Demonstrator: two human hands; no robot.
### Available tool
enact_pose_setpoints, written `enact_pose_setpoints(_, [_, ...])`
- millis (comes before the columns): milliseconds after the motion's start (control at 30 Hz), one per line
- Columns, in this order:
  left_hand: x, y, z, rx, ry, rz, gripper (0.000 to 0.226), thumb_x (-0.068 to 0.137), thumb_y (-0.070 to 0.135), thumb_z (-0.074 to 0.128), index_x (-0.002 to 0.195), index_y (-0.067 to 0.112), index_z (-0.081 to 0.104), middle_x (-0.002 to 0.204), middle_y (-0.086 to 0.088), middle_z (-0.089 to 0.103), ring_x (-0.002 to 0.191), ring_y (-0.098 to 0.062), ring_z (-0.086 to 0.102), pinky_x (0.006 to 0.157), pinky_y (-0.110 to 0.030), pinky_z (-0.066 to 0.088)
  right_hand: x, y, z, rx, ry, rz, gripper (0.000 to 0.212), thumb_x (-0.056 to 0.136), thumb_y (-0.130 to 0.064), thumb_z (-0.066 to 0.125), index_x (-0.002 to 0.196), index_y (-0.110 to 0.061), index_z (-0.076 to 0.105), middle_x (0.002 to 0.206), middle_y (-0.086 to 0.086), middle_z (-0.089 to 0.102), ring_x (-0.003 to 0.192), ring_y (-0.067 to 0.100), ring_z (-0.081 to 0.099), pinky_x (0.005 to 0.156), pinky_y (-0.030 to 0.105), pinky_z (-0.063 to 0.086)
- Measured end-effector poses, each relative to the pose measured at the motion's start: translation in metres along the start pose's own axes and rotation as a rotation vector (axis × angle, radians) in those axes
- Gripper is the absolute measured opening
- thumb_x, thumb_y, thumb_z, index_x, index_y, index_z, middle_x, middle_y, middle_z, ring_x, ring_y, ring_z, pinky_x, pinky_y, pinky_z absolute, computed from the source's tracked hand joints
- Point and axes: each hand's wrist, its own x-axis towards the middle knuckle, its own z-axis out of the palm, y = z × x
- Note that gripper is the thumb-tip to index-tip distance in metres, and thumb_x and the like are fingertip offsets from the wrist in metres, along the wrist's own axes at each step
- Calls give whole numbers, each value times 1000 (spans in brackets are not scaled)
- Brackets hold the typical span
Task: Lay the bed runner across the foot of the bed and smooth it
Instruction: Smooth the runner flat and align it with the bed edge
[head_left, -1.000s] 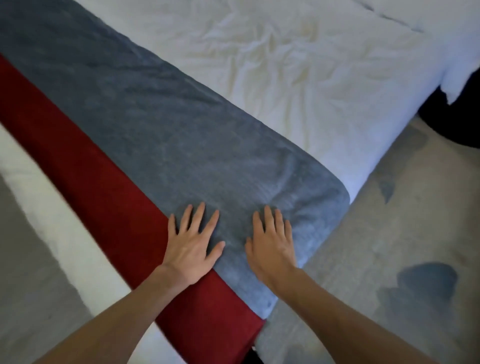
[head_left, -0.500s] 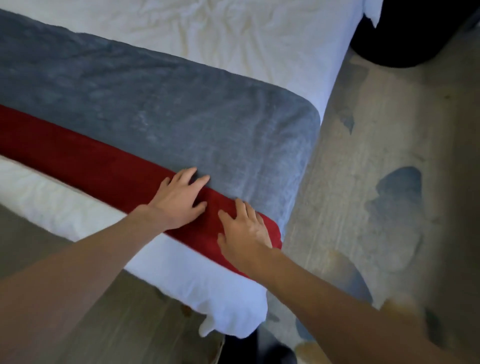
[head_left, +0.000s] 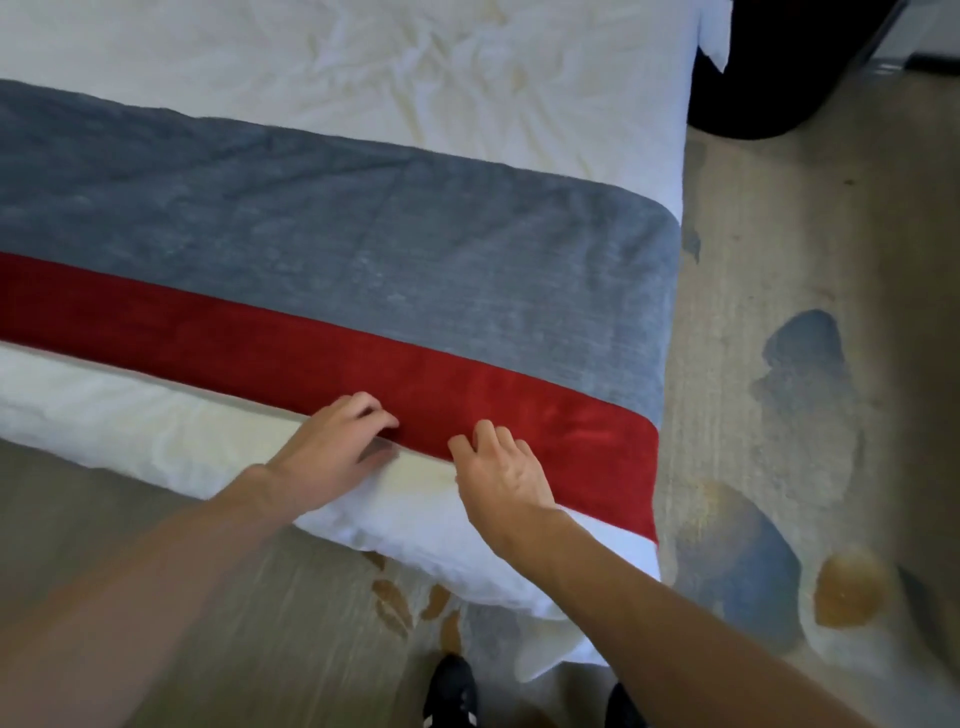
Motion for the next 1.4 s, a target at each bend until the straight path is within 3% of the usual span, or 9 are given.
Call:
enact_pose_setpoints(100, [1,-5,3,-19,44,-12,26,91,12,53,114,16,63,107,1,58,102,-18,51,89,-33,41,15,-16,0,-32,-31,20,50,65,4,69,107,-12,49,103,7,52,92,27,52,73,34,40])
enact_pose_setpoints(367, [-16,-7,18,-32,168,69,10,82,8,63,85,10,73,80,-4,65,77,-27,60,67,-40,51,15,-34,9,-20,-53,41,30,69,6,59,94,-11,53,97,7,57,86,24,54,66,30,35])
enact_pose_setpoints(533, [-18,-23,15,20,137,164,20,84,16,62,102,14,70,94,-2,60,86,-23,56,75,-39,46,18,-46,8,-29,-3,57,26,73,-2,55,97,-10,51,98,9,52,89,28,51,71,33,37])
enact_pose_setpoints(800, [-32,-109,-7,151,160,-58,37,87,12,54,122,20,58,116,2,54,106,-20,49,97,-32,35,56,-102,9,-22,37,-69,29,75,1,56,101,-11,50,99,10,51,88,27,48,72,35,36])
enact_pose_setpoints(967, [-31,-172,-25,198,107,-74,37,88,11,50,120,26,56,113,7,51,107,-14,47,98,-29,31,99,-152,17,-21,51,-67,31,72,4,59,98,-10,51,95,10,51,82,25,47,67,33,33])
enact_pose_setpoints(1233, [-36,-247,-44,165,120,54,18,81,9,60,93,22,62,91,4,57,87,-18,54,75,-32,38,164,-236,35,-18,100,48,33,65,5,68,90,-11,54,89,6,55,80,25,52,64,32,35])
enact_pose_setpoints(1400, [-47,-252,-37,163,166,172,23,54,4,79,65,16,63,65,1,55,57,-20,54,52,-32,44,159,-254,36,-119,108,59,41,25,5,78,51,-15,53,51,0,50,43,17,47,40,26,39])
